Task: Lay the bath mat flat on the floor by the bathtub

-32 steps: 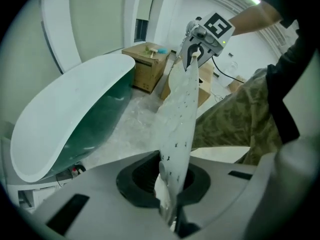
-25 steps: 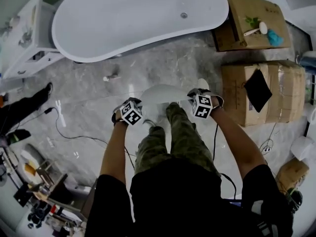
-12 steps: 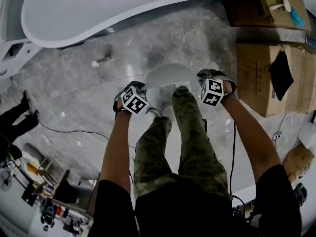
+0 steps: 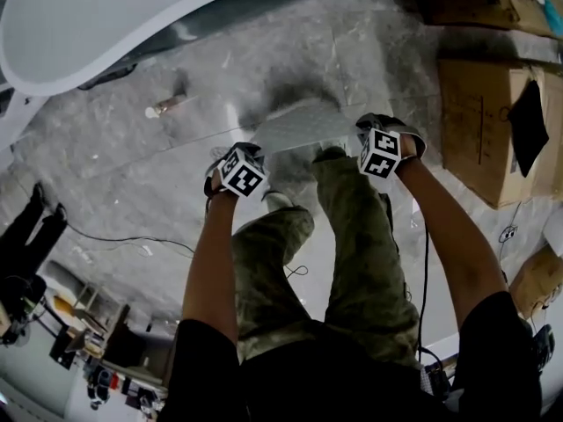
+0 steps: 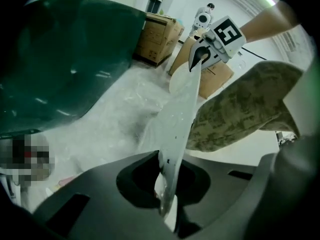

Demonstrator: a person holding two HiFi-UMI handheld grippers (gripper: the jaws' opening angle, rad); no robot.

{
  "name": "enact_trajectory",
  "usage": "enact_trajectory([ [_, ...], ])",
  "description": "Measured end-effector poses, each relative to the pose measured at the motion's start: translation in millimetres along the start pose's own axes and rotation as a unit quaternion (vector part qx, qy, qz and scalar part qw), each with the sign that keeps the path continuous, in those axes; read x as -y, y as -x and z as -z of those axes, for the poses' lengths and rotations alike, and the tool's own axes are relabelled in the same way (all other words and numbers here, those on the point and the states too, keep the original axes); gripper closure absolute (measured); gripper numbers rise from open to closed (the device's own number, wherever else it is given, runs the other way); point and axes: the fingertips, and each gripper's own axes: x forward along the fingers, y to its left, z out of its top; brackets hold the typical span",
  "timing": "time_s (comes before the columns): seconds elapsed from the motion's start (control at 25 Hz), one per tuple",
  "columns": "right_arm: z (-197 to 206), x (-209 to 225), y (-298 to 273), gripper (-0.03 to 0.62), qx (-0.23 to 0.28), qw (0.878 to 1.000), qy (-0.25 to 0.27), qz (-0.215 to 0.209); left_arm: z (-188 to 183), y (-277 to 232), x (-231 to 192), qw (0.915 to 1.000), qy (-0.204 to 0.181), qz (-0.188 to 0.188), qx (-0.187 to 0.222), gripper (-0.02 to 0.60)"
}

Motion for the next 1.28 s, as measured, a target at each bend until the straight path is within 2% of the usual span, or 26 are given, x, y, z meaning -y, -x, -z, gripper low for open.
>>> enact_trajectory([
  [0.4,13,17,-63,0.565,0.013,1.0,-0.022,0.006,2,-56,-19,0.9997,-0.021,0.007,-0.014,0.554],
  [0.48,9,27,-70,0.565,0.03,0.999,-0.022,0.011,5,-65,-29,0.9996,-0.001,0.026,-0.014,0.554],
  [0.6,1,45,-79,0.565,0.056,0.998,-0.004,0.012,12,-71,-38,0.9951,0.043,0.085,-0.024,0.552],
  [0.64,-3,50,-83,0.565,0.064,0.998,0.007,0.017,11,-72,-44,0.9943,0.051,0.091,-0.019,0.552],
  [0.72,-12,63,-92,0.566,0.077,0.996,0.016,0.034,3,-75,-66,0.9966,0.045,0.068,-0.008,0.552],
  [0.84,-21,85,-116,0.565,0.084,0.994,0.024,0.073,-7,-89,-104,0.9999,0.008,-0.01,0.005,0.552],
  [0.92,-28,103,-136,0.565,0.084,0.99,0.036,0.103,-8,-103,-123,0.999,-0.013,-0.043,0.002,0.552],
  [1.0,-31,115,-156,0.565,0.09,0.989,0.031,0.115,-10,-115,-136,0.9979,-0.035,-0.053,-0.008,0.552],
  [1.12,-27,130,-177,0.566,0.108,0.988,-0.011,0.109,-22,-131,-151,0.9976,-0.055,-0.037,-0.021,0.552],
  [1.28,-18,138,-196,0.566,0.125,0.984,-0.049,0.117,-38,-147,-173,0.9967,-0.074,-0.032,-0.013,0.554],
])
